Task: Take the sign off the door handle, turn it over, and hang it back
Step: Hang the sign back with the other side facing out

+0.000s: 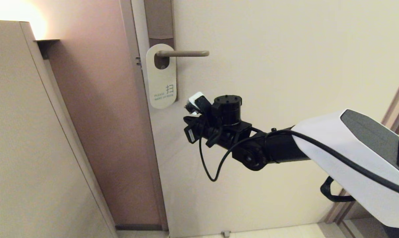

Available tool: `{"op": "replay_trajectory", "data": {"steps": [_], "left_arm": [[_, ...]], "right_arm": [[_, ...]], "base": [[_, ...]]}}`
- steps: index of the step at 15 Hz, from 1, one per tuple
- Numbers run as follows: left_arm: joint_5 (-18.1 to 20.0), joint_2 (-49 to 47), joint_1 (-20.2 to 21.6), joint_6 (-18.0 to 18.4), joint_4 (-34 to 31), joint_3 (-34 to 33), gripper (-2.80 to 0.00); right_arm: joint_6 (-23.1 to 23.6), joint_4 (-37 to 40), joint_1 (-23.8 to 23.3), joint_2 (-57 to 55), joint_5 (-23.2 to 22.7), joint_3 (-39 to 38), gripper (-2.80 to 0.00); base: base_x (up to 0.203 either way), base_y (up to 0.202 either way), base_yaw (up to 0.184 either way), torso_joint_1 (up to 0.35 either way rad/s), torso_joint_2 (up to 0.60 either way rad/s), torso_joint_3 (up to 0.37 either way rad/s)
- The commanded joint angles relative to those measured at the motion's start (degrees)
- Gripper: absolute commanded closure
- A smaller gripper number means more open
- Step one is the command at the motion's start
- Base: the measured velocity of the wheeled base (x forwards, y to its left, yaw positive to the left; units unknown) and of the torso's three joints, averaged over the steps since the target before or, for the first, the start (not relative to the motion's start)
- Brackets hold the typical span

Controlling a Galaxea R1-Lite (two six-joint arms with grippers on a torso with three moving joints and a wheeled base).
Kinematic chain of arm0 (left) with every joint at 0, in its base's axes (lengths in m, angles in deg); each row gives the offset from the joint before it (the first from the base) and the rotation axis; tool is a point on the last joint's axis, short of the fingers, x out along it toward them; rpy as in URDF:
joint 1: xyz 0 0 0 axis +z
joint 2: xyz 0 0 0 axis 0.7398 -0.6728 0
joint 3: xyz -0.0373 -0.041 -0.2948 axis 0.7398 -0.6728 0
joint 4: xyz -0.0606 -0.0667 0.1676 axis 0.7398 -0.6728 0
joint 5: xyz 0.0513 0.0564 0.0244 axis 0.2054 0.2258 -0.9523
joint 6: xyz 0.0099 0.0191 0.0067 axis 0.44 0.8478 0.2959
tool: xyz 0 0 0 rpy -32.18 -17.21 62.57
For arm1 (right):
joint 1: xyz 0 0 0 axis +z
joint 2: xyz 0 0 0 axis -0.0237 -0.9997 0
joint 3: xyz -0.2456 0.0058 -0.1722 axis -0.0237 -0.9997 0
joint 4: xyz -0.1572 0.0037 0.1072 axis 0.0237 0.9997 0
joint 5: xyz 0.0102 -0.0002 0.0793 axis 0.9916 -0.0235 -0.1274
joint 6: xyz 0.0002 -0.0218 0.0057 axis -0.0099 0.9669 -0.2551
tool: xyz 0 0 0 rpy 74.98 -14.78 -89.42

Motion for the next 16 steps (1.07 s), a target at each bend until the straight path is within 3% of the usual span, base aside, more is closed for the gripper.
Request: {"op": "replay_trajectory", "data": {"steps": [1, 7, 14, 16], "left_arm": [[-0.02, -0.09, 0.01, 0.03, -0.01, -0.01, 0.00], [-0.02, -0.09, 0.01, 0.03, -0.01, -0.01, 0.00], [-0.02, -0.09, 0.01, 0.03, -0.01, -0.01, 0.00], [-0.02, -0.09, 0.01, 0.03, -0.01, -0.01, 0.00]], "right_arm": [[0.02, 0.22, -0.35, 3.35, -0.03, -1.28, 0.00], [-0.21, 1.68, 0.53, 2.91, -1.13, 6.64, 0.00], [-0.18, 2.33, 3.00, -4.40, -3.10, 22.38, 0.00], [0.43, 2.14, 3.42, -6.09, -4.66, 22.92, 0.00]], "base": [[0.000, 0.000, 0.000, 0.000, 0.00, 0.000], [0.000, 0.000, 0.000, 0.000, 0.00, 0.000], [0.000, 0.000, 0.000, 0.000, 0.00, 0.000], [0.000, 0.000, 0.000, 0.000, 0.00, 0.000]]}}
